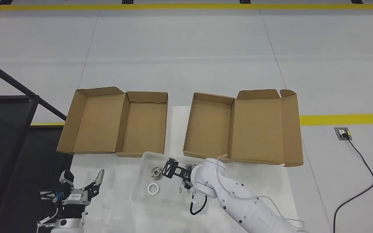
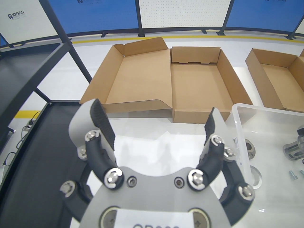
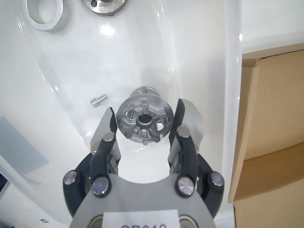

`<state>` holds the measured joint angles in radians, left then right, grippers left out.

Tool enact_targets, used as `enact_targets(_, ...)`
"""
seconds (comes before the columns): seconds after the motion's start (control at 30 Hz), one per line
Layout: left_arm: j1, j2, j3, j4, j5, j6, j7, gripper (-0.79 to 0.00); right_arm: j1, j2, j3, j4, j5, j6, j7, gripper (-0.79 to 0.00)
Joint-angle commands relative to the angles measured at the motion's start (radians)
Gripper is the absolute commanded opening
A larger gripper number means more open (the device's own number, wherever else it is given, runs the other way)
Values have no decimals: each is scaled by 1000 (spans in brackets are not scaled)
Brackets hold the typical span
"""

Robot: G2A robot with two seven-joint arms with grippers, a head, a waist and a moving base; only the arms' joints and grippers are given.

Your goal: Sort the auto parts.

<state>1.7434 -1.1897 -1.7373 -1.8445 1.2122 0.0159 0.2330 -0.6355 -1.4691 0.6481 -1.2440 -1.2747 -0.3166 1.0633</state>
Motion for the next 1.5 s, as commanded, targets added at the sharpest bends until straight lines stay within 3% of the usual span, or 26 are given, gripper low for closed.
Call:
enact_targets(0.0, 0, 0, 0, 0, 0, 0, 0, 0, 1, -2, 2, -12, -9, 8, 4, -693)
enact_targets(0.03, 0, 0, 0, 0, 0, 0, 0, 0, 0, -2, 3, -25, -16, 11, 10, -785)
enact_targets(0.33, 0, 0, 0, 0, 0, 0, 0, 0, -66, 28, 75, -316, -66, -37, 92, -785)
enact_targets(0.47, 0, 0, 0, 0, 0, 0, 0, 0, -100, 52, 159, -481, -82, -96, 78, -785)
enact_targets(0.6, 0, 0, 0, 0, 0, 0, 0, 0, -115, 68, 238, -590, -144, -84, 77, -785)
enact_targets(0.8, 0, 0, 0, 0, 0, 0, 0, 0, -48, 72, 335, -519, -103, -131, -72, -785)
enact_targets(1.27, 0, 0, 0, 0, 0, 0, 0, 0, -48, 72, 335, -519, -103, -131, -72, -785)
enact_targets(1.47, 0, 0, 0, 0, 0, 0, 0, 0, -18, 52, 318, -377, -106, 48, -159, -785)
